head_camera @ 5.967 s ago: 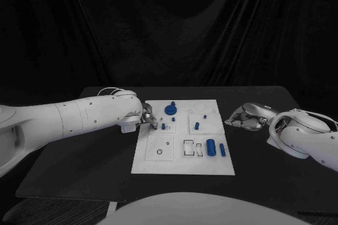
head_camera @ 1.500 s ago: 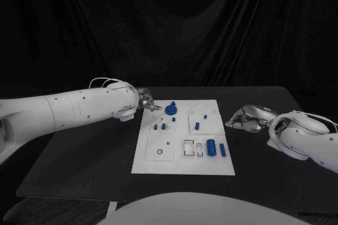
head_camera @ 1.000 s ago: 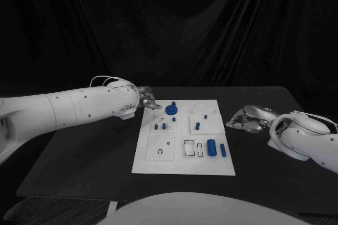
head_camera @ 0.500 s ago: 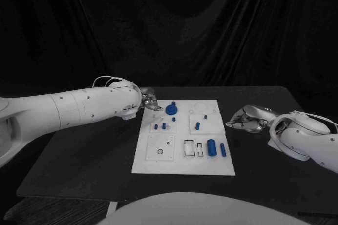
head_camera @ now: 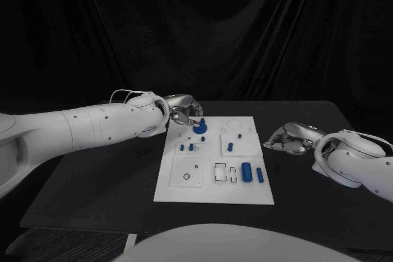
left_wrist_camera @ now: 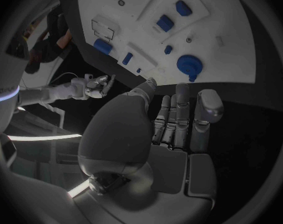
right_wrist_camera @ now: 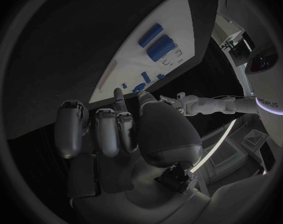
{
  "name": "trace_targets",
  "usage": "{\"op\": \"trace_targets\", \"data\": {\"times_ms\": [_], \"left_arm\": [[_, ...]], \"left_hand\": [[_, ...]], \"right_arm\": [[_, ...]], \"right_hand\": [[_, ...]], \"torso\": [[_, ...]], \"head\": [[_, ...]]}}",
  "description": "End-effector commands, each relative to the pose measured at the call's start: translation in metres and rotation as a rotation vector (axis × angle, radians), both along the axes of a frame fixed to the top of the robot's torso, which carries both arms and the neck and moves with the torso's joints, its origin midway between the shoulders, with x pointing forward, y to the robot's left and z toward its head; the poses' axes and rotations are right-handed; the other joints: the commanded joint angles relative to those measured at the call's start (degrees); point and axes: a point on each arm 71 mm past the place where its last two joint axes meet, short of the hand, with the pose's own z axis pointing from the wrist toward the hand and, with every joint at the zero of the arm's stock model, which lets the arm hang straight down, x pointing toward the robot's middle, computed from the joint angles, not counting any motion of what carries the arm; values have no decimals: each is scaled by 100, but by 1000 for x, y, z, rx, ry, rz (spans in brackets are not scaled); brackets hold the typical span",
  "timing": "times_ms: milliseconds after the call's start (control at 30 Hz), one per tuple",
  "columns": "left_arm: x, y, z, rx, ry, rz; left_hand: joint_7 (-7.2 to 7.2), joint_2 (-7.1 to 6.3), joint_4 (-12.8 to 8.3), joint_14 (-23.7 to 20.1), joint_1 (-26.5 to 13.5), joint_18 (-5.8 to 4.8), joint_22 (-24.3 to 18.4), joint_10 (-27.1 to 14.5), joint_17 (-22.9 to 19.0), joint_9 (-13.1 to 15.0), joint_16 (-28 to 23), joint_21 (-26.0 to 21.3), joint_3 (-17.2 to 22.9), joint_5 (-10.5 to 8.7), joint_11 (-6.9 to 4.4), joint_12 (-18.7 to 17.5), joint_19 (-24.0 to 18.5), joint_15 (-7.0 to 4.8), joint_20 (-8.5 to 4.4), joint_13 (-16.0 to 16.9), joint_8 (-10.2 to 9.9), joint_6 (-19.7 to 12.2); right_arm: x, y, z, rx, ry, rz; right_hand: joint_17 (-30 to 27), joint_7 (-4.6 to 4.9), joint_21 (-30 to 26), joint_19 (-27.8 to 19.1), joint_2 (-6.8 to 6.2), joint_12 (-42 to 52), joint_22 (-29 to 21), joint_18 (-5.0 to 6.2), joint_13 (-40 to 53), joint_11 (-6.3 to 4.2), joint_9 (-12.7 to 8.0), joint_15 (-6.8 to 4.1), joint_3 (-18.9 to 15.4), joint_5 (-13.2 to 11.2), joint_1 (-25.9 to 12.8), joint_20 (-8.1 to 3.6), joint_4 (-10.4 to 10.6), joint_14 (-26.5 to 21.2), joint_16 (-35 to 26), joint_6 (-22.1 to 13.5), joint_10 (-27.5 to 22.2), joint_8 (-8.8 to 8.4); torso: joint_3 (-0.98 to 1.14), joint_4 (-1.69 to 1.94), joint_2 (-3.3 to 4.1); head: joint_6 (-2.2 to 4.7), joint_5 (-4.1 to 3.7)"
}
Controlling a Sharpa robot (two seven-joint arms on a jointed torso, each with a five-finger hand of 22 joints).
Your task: Assemble the parts on the task board
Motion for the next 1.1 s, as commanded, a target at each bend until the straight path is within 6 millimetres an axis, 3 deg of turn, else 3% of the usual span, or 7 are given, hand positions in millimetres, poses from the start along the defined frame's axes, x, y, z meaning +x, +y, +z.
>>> {"op": "trace_targets", "data": {"times_ms": [33, 133, 167, 233, 367, 467, 1100], "left_arm": [[-10, -19, 11, 102, -311, -349], [-13, -23, 7, 189, -361, -447], [-13, -24, 5, 211, -367, -469], [-14, -26, 1, 248, -374, -502], [-13, -26, -5, 288, -376, -525], [-12, -26, -9, 310, -365, -526], [-11, -31, -21, 355, -305, -507]], "left_hand": [[-559, 28, -48, 310, 146, -66, 720, -129, -239, -707, -99, -3, -220, -6, -365, -340, 219, -90, -23, -693, -2, 159], [-669, 34, -160, 589, 338, -121, 810, -44, -296, -1211, -25, 182, -218, 3, -657, -491, 515, -133, -69, -1229, -9, 383], [-709, 27, -183, 698, 366, -143, 846, 28, -244, -1332, 61, 265, -210, 35, -671, -510, 605, -209, -81, -1369, 2, 476], [-660, 32, -200, 1001, 365, -162, 879, 143, 71, -1511, 429, 330, -199, 59, -657, -534, 696, -248, -98, -1577, 1, 603], [-617, 42, -204, 1179, 324, -190, 923, 284, 237, -1661, 687, 455, -200, 61, -618, -532, 811, -195, -112, -1745, 12, 696], [-578, 43, -198, 1286, 281, -211, 954, 495, 319, -1777, 865, 558, -205, 11, -579, -517, 903, -222, -122, -1872, 24, 796], [-485, 82, -224, 1202, 258, -207, 947, 933, 139, -1973, 940, 507, -164, -8, -495, -540, 905, -260, -135, -2102, 75, 1034]], "right_arm": [[-1, 0, 0, 7, -13, -2], [-1, 0, 0, 8, -15, -1], [-1, 0, 0, 9, -15, -1], [-1, 0, 1, 12, -19, 1], [-1, 1, 2, 20, -28, 5], [-2, 1, 2, 23, -32, 7], [-2, 2, 2, 23, -29, 11]], "right_hand": [[583, -22, -6, 63, 10, 20, 1082, 36, 1505, 7, -3, 11, 32, 28, 51, 1, 7, 417, -8, -4, 610, -9], [583, -22, -6, 63, 10, 20, 1082, 36, 1505, 7, -3, 11, 32, 28, 51, 1, 7, 417, -8, -4, 610, -9], [583, -22, -6, 63, 10, 20, 1082, 36, 1505, 7, -3, 11, 32, 28, 51, 1, 7, 417, -8, -4, 610, -9], [583, -22, -6, 63, 10, 20, 1082, 36, 1505, 7, -3, 11, 32, 28, 51, 1, 7, 417, -8, -4, 610, -9], [593, -22, -1, 65, 8, 20, 1084, 35, 1505, 7, -3, 10, 32, 30, 52, 0, 6, 419, -3, -3, 610, -8], [596, -23, 12, 71, 7, 20, 1089, 32, 1505, 6, -3, 10, 31, 30, 52, 0, 6, 420, -1, -2, 610, -8], [596, -23, 12, 71, 7, 20, 1089, 32, 1505, 6, -3, 10, 31, 30, 52, 0, 6, 420, -1, -2, 610, -8]], "torso": [[0, 2, 0], [1, 5, -2], [0, 5, -2], [-1, 3, 0], [-5, 2, 0], [-4, -1, 2], [-1, 1, -6]], "head": [[0, 2], [0, 5], [0, 4], [0, 2], [0, -11], [0, -8], [0, 15]]}}
